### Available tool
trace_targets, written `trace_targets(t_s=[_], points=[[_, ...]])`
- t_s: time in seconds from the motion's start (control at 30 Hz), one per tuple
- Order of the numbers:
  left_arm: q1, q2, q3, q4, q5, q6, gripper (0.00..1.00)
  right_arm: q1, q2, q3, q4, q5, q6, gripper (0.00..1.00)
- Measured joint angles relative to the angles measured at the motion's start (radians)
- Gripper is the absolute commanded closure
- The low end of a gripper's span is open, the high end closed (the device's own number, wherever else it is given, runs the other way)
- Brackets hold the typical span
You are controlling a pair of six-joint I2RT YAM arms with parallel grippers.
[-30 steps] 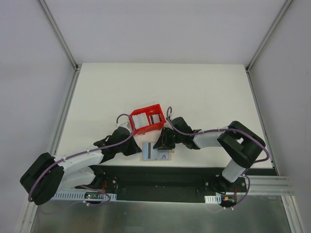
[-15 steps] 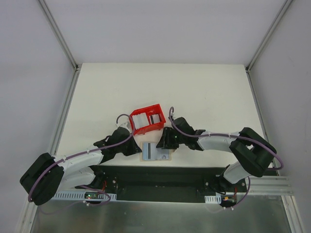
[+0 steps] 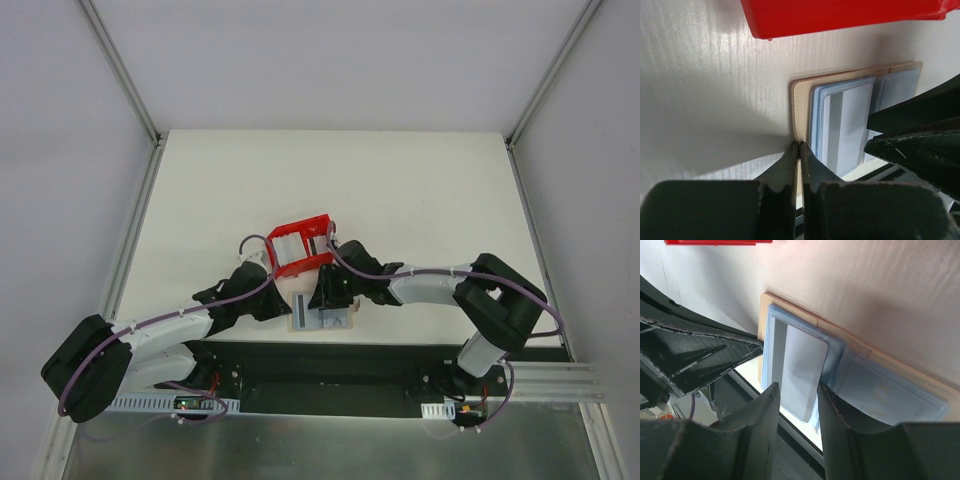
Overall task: Put the credit cards into the card holder
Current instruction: Insert the credit card into the card holder.
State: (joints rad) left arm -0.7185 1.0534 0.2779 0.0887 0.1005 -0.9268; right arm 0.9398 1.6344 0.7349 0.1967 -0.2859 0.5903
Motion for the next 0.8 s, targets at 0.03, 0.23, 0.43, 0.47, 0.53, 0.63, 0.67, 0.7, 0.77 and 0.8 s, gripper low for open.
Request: trace_targets(t_s=[0.03,0.23,0.43,0.47,0.53,0.63,0.67,0.7,0.77,0.8], points=[[0.000,0.000,0.000,0.000,0.000,0.000,1.00,0.001,0.008,0.008,-0.003,-0.003,-0.002,0.63],[0.000,0.000,0.000,0.001,0.000,0.000,1.00,0.005,0.021,0.030,-0.024,-0.011,-0.005,0.65],[0.000,0.005,0.000,0.007,0.000,-0.001,1.00,0.008,0.018,0.040,-0.050,-0.002,-0.029,0.55],[0.000,0.005,0.000,0.008,0.000,-0.001,1.00,0.008,0.010,0.050,-0.078,0.013,-0.047,0.52],[0.000,0.005,0.000,0.009,0.000,-0.001,1.00,0.008,-0.010,0.063,-0.117,0.033,-0.074,0.48],[0.000,0.005,0.000,0.010,0.000,-0.001,1.00,-0.003,-0.074,0.100,-0.209,0.082,-0.135,0.43],[0.000,0.005,0.000,0.010,0.000,-0.001,1.00,-0.008,-0.095,0.114,-0.230,0.095,-0.151,0.42],[0.000,0.005,0.000,0.010,-0.001,-0.001,1.00,-0.019,-0.123,0.140,-0.269,0.115,-0.178,0.39],[0.000,0.002,-0.001,0.010,-0.001,-0.001,1.00,-0.041,-0.165,0.191,-0.332,0.149,-0.220,0.31],[0.000,0.000,-0.002,0.010,-0.001,-0.001,1.00,-0.056,-0.184,0.224,-0.366,0.171,-0.244,0.29]])
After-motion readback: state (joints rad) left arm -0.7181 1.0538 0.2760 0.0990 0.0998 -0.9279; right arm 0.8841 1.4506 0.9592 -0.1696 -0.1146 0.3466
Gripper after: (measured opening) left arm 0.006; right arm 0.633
